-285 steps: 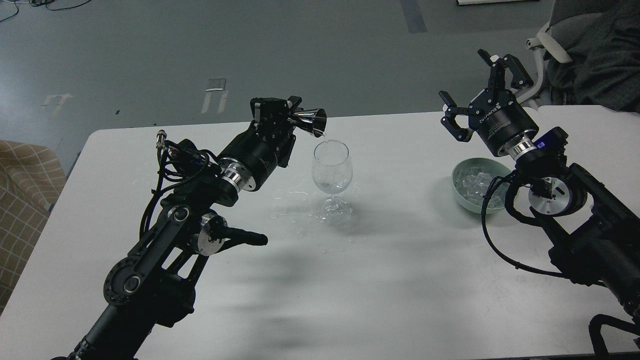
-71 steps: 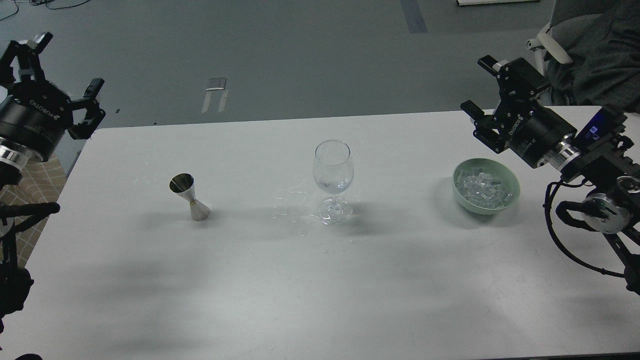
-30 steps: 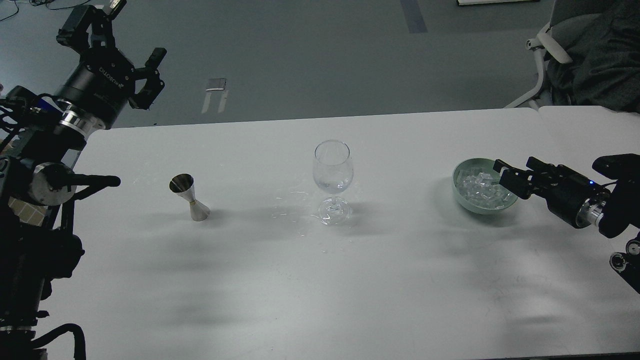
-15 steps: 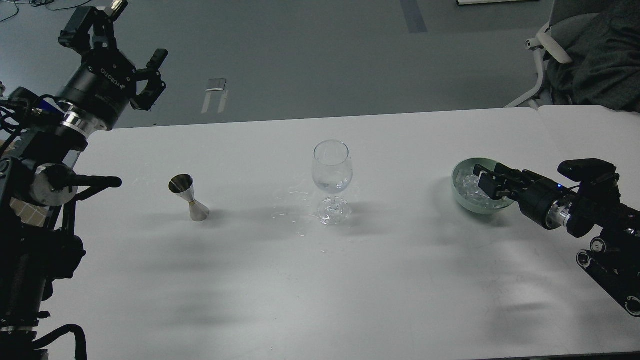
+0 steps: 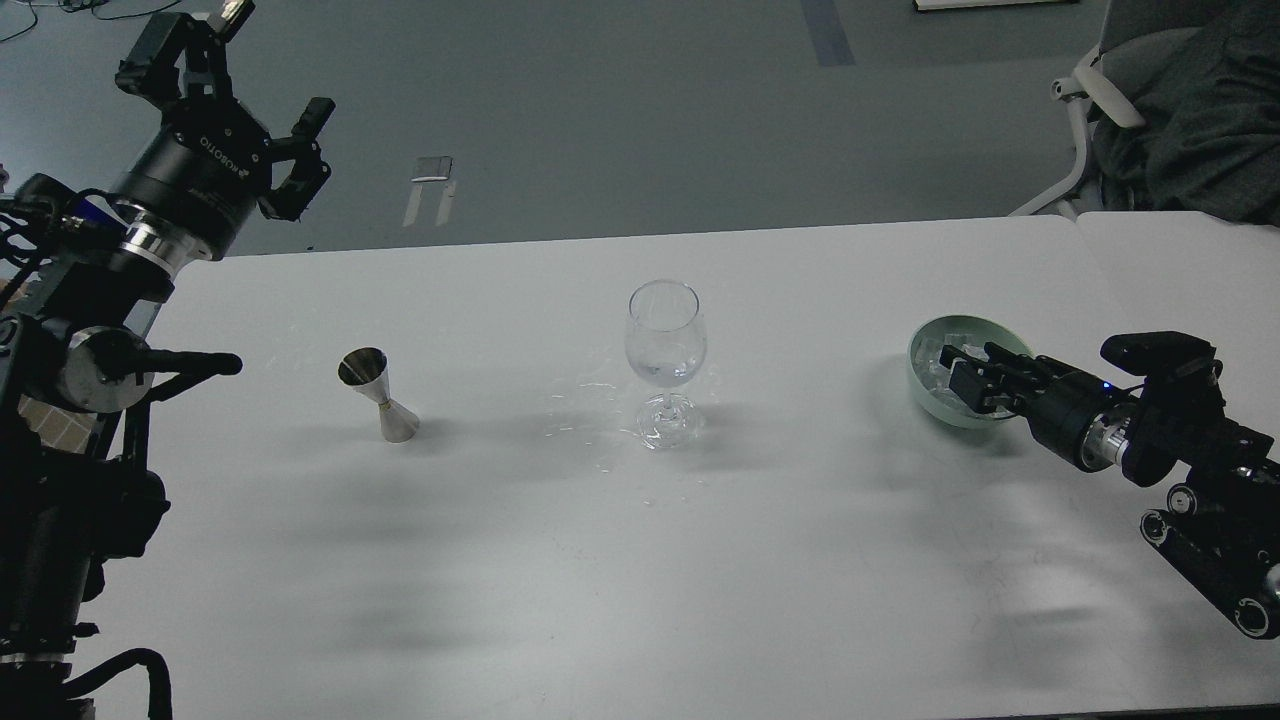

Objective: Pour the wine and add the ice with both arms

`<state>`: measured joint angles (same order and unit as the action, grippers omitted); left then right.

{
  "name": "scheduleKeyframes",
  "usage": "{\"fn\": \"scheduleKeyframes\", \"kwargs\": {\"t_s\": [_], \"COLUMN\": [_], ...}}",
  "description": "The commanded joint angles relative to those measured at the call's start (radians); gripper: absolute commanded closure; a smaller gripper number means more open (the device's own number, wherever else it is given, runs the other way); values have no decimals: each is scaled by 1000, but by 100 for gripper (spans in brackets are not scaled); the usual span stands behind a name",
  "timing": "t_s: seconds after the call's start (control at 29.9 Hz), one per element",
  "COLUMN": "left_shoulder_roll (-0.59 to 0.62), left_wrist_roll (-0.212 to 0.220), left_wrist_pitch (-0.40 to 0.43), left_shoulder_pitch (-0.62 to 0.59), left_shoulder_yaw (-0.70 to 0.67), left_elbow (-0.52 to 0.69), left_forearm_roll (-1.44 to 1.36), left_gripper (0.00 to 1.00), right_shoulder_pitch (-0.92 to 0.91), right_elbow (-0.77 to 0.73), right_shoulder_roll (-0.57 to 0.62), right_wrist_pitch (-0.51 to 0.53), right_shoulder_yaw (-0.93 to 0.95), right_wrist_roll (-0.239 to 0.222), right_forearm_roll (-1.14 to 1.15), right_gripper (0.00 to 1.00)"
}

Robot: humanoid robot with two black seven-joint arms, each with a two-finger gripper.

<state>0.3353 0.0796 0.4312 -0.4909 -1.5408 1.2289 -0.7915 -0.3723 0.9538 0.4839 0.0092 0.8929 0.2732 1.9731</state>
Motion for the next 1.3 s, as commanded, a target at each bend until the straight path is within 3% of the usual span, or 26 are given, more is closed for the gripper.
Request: {"fn": "scheduleKeyframes", "kwargs": {"t_s": [0.0, 0.07, 0.33, 0.5, 0.77, 0.9, 1.14, 1.27], "left_shoulder_roll": [-1, -1, -1, 1, 5, 2, 5, 7], "left_wrist_roll": [-1, -1, -1, -1, 0, 0, 3, 6], "left_wrist_pitch": [0, 0, 0, 0, 0, 0, 0, 1], "left_shoulder_pitch": [0, 0, 0, 0, -1, -1, -3, -3], "left_shoulder_yaw": [-1, -1, -1, -1, 1, 1, 2, 2], "left_elbow": [0, 0, 0, 1, 1, 1, 1, 3], "left_forearm_roll": [0, 0, 0, 0, 0, 0, -2, -2], "left_gripper": [2, 2, 2, 2, 2, 2, 2, 2], "right_shoulder_pitch": [1, 0, -5, -14, -22, -107, -325, -473], "right_elbow": [-4, -4, 2, 72, 312, 416, 480, 477], "right_shoulder_roll": [-1, -1, -2, 15, 225, 294, 279, 213], "right_wrist_pitch": [0, 0, -2, -5, 18, 87, 209, 235], "right_shoulder_yaw": [-5, -11, -9, 0, 90, 103, 83, -44], "right_wrist_roll": [0, -3, -5, -6, -6, -2, 1, 1], "right_forearm_roll": [1, 1, 1, -3, -20, -22, -23, -42], "right_gripper": [58, 77, 89, 90, 90, 90, 90, 90]}}
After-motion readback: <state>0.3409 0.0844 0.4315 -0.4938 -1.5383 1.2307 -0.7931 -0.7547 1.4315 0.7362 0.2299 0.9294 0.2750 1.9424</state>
